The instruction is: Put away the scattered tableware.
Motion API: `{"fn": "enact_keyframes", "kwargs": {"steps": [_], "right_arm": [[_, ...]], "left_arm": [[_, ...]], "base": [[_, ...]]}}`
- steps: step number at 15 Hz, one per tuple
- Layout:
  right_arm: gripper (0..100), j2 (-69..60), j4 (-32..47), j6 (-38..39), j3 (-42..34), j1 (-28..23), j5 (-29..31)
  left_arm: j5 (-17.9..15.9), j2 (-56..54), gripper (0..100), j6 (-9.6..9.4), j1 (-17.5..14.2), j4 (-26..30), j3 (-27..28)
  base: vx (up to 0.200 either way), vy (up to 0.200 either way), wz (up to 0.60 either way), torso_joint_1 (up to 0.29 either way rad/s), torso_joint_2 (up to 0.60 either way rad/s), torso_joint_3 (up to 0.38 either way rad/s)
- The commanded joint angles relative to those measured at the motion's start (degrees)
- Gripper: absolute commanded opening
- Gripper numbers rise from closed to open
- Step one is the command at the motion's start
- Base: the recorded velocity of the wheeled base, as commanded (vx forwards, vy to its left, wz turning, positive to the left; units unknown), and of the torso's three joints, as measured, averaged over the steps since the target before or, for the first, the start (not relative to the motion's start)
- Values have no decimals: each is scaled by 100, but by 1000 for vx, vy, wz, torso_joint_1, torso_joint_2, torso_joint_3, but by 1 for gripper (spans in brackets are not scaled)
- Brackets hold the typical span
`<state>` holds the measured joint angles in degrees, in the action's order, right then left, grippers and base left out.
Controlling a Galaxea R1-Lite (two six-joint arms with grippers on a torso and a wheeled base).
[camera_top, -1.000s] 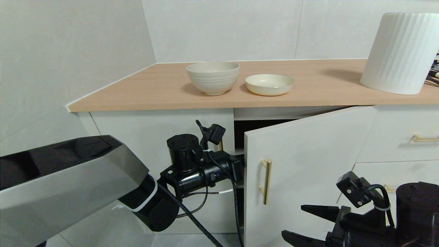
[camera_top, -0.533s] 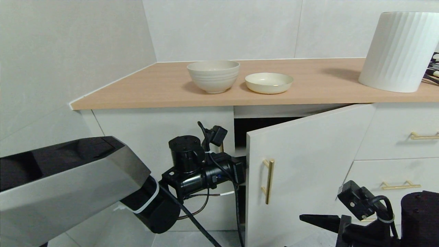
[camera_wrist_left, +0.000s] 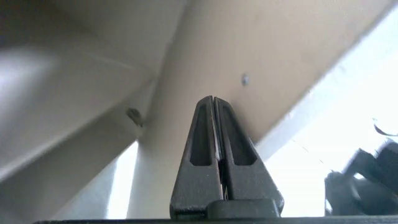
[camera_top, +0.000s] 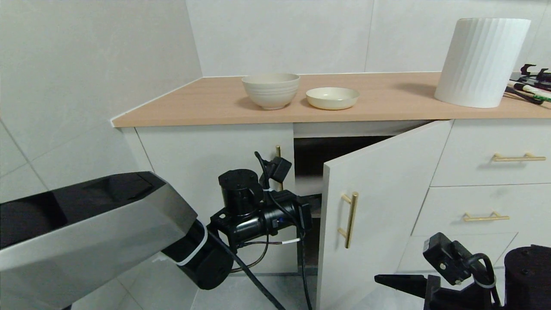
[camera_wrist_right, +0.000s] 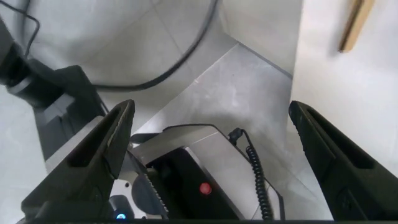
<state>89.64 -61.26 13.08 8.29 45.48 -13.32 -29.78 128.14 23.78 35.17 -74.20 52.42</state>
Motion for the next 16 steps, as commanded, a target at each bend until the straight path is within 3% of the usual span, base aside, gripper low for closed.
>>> {"fn": "enact_keyframes", "kwargs": {"steps": [1, 5, 10, 16], "right_arm": [[100, 27, 0, -7, -12, 4, -4], [100, 27, 9, -7, -20, 13, -12], [100, 27, 9, -7, -47, 119, -4], [100, 36, 9, -7, -47, 233, -4]], "left_arm": [[7, 344, 0, 3, -1, 108, 480], [7, 405, 0, 3, 95, 240, 735], [16, 388, 0, 3, 104, 99, 682], [16, 590, 0, 12, 166, 117, 858]], "base": [[0, 0, 0, 0, 0, 0], [0, 0, 0, 0, 0, 0], [-200, 0, 0, 5, 3, -1], [0, 0, 0, 0, 0, 0]]}}
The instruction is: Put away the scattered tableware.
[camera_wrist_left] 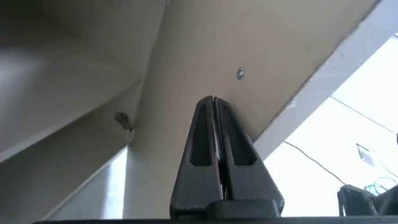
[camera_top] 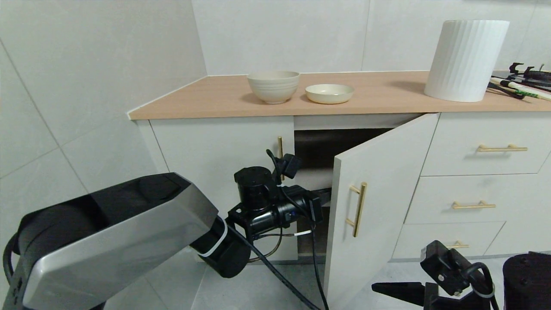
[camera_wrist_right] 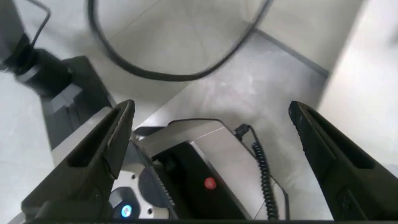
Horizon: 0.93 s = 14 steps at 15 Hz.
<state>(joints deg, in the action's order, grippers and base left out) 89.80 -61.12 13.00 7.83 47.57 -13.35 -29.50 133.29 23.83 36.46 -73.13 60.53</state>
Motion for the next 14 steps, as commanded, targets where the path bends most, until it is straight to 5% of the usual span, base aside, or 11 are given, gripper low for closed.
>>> {"fn": "enact_keyframes", "kwargs": {"steps": [1, 4, 8, 14], "right_arm": [[100, 29, -5, 1, 0, 51, -10], [100, 3, -14, 10, -9, 112, -10], [100, -692, -40, 1, -290, 596, -572], [100, -815, -14, 1, -247, 569, -704]], "left_arm": [[59, 144, 0, 7, 124, -8, 117], [269, 127, 0, -19, 520, -193, 12], [226, -488, 0, -37, 1636, -527, -841], [226, -524, 0, -28, 924, -298, -621]], "base": [[0, 0, 0, 0, 0, 0], [0, 0, 0, 0, 0, 0], [0, 0, 0, 0, 0, 0], [0, 0, 0, 0, 0, 0]]}}
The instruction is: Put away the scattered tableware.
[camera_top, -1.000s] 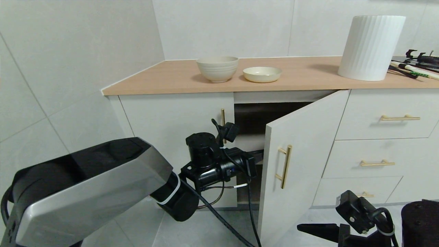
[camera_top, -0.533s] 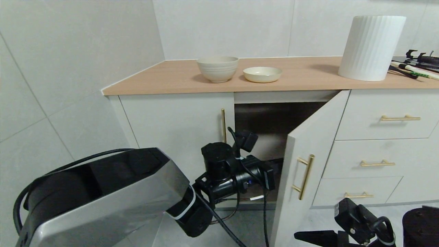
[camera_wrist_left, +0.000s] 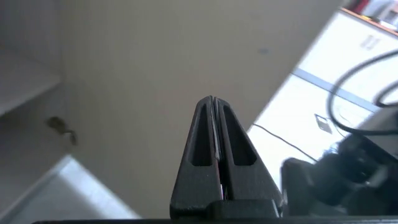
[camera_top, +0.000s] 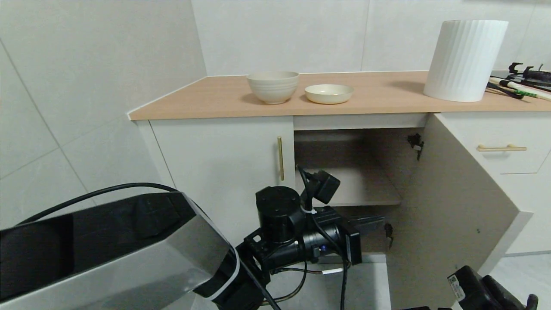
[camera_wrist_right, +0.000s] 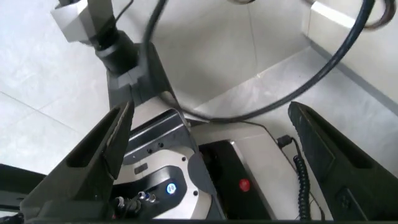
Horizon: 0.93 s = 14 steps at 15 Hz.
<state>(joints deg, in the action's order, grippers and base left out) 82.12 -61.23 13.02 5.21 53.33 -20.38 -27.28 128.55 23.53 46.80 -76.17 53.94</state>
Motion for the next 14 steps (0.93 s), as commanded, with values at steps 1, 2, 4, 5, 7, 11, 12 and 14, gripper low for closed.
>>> {"fn": "enact_keyframes", "kwargs": {"steps": [1, 2, 4, 5, 7, 11, 12, 14], "right_arm": [[100, -38, -3, -1, 42, -42, 34], [100, -20, -3, -1, 42, -51, 70], [100, 50, -3, 8, 174, -60, 351], [100, 138, -3, 16, 385, -227, 694], [100, 314, 6, 52, 754, -631, 1247], [100, 446, 402, 25, 1105, -1141, 1564], [100, 498, 402, 16, 1193, -1264, 1660], [100, 657, 402, 43, 1598, -1554, 1801]], "left_arm": [[12, -84, 0, 11, -250, 137, 46], [12, -120, 0, 11, -312, 190, 46], [39, -629, 0, 3, -549, 726, -165], [39, -1113, 0, 3, -699, 1209, -393], [48, -2027, 0, -6, -874, 2387, -613], [56, -3117, 0, -656, -1410, 3987, -824], [56, -3275, 0, -727, -1525, 4119, -903], [56, -3934, 0, -753, -1903, 4611, -1123]], "base": [[0, 0, 0, 0, 0, 0], [0, 0, 0, 0, 0, 0], [0, 0, 0, 0, 0, 0], [0, 0, 0, 0, 0, 0], [0, 0, 0, 0, 0, 0], [0, 0, 0, 0, 0, 0], [0, 0, 0, 0, 0, 0], [0, 0, 0, 0, 0, 0]]}}
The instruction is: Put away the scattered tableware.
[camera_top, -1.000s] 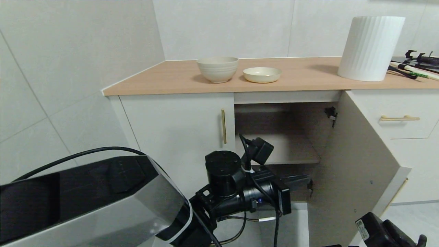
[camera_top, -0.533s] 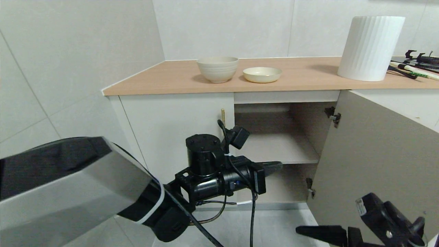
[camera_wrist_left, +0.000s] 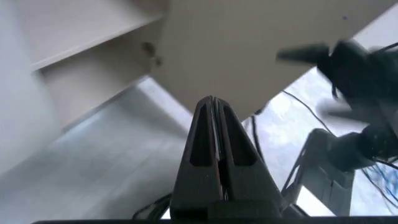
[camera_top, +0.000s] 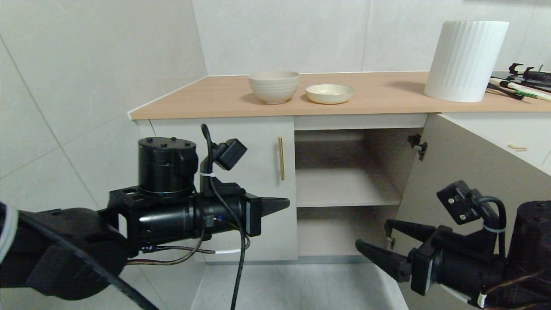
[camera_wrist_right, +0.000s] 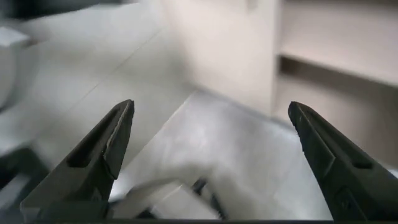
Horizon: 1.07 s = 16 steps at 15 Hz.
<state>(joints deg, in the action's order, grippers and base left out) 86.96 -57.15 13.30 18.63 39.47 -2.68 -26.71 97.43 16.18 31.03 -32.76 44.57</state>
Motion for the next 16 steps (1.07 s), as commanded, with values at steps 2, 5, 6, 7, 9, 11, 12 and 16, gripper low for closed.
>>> {"fn": "enact_keyframes", "kwargs": {"steps": [2, 5, 6, 7, 9, 11, 12, 16], "right_arm": [[100, 199, 46, 6, 317, -159, 31], [100, 243, 837, -3, 1152, -186, 48], [100, 225, 1364, -3, 1468, -186, 66], [100, 234, 2349, -12, 2004, -238, 66], [100, 419, 3289, -29, 2892, -467, 13], [100, 674, 3667, -38, 3630, -572, 22], [100, 735, 3834, -38, 3824, -607, 31], [100, 726, 3948, -29, 3868, -634, 75]], "left_arm": [[-1, -1384, 100, -18, -483, 859, -194], [8, -2140, 100, -9, -826, 1324, -256], [17, -2316, 100, -9, -958, 1342, -326], [122, -2562, 100, 26, -1151, 1342, -431], [298, -2791, 100, 43, -1318, 1342, -528], [333, -2826, 100, 52, -1397, 1324, -607], [333, -2791, 100, 79, -1406, 1316, -581], [298, -2747, 100, 105, -1406, 1289, -511]], "base": [[0, 0, 0, 0, 0, 0], [0, 0, 0, 0, 0, 0], [0, 0, 0, 0, 0, 0], [0, 0, 0, 0, 0, 0], [0, 0, 0, 0, 0, 0], [0, 0, 0, 0, 0, 0], [0, 0, 0, 0, 0, 0], [0, 0, 0, 0, 0, 0]]}}
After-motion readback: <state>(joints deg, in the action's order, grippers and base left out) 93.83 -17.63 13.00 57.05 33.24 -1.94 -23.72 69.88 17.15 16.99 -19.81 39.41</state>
